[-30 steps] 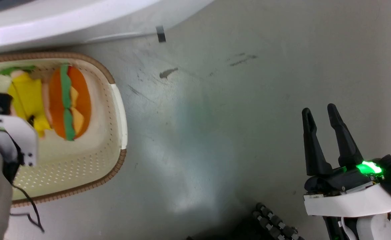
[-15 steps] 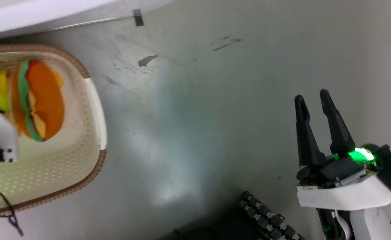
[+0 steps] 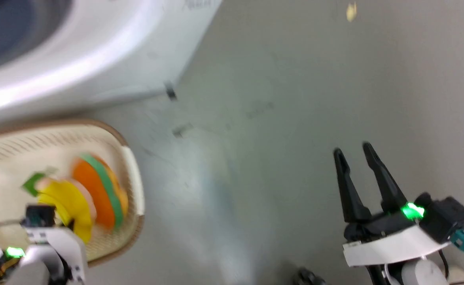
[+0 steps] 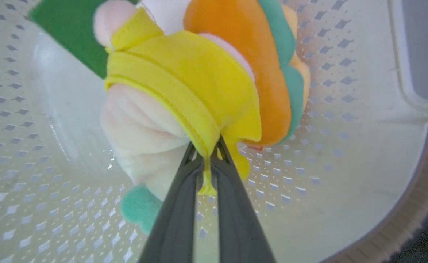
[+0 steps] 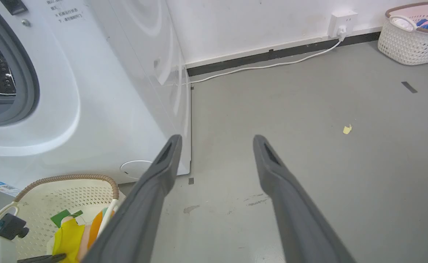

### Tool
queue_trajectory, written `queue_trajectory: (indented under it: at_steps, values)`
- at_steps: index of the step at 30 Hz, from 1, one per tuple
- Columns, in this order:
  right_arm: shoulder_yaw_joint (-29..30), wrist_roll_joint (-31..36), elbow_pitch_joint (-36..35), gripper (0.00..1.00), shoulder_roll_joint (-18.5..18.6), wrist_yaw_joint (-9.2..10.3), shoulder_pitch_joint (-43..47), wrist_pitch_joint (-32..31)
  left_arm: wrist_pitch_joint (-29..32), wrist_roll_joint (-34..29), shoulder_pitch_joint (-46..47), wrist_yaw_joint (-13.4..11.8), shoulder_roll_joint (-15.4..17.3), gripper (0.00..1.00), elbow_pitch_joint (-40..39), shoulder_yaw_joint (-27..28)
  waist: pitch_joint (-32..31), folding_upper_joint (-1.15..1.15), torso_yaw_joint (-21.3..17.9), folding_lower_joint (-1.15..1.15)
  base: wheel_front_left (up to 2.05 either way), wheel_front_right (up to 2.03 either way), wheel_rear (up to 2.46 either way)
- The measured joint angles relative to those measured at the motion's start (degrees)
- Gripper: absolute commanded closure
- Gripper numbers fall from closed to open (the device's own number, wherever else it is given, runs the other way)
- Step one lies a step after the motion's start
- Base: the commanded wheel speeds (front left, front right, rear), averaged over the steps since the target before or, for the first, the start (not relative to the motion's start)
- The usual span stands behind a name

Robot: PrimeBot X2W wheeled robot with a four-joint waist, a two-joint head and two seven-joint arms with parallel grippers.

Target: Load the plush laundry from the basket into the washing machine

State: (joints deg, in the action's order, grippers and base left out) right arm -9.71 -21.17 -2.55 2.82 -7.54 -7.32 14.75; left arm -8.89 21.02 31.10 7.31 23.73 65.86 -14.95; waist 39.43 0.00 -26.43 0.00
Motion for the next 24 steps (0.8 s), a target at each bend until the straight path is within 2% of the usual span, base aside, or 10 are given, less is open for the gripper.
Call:
queue_trajectory:
  at_steps: [7,12,19,24]
  values:
    - [2.93,4.27,1.87,0.0,0.0,0.01,3.69,0.0,-4.71,1.82,-5.59,-0.01,-3.88,1.0,-0.81,-1.1,-11.53,0.0,4.68,-0.02,0.0,0.0,0.0]
    - [5.87,6.49,2.7,0.0,0.01,0.01,5.7,0.0,-5.48,1.91,-7.19,-0.01,-7.53,1.0,-4.86,-1.53,-17.03,0.0,9.8,-0.01,0.0,0.0,0.0]
    - [7.99,9.22,3.31,0.0,0.01,0.01,7.32,0.0,-5.78,1.31,-12.44,-1.64,-11.06,1.0,-20.41,1.97,-23.02,0.0,17.28,-0.01,0.0,0.0,0.0]
    - [8.26,10.22,3.35,0.0,0.0,0.01,7.77,0.0,-5.78,-0.21,-16.91,-2.64,-13.33,1.0,-33.01,6.68,-26.63,0.0,21.6,-0.01,0.0,0.0,0.0]
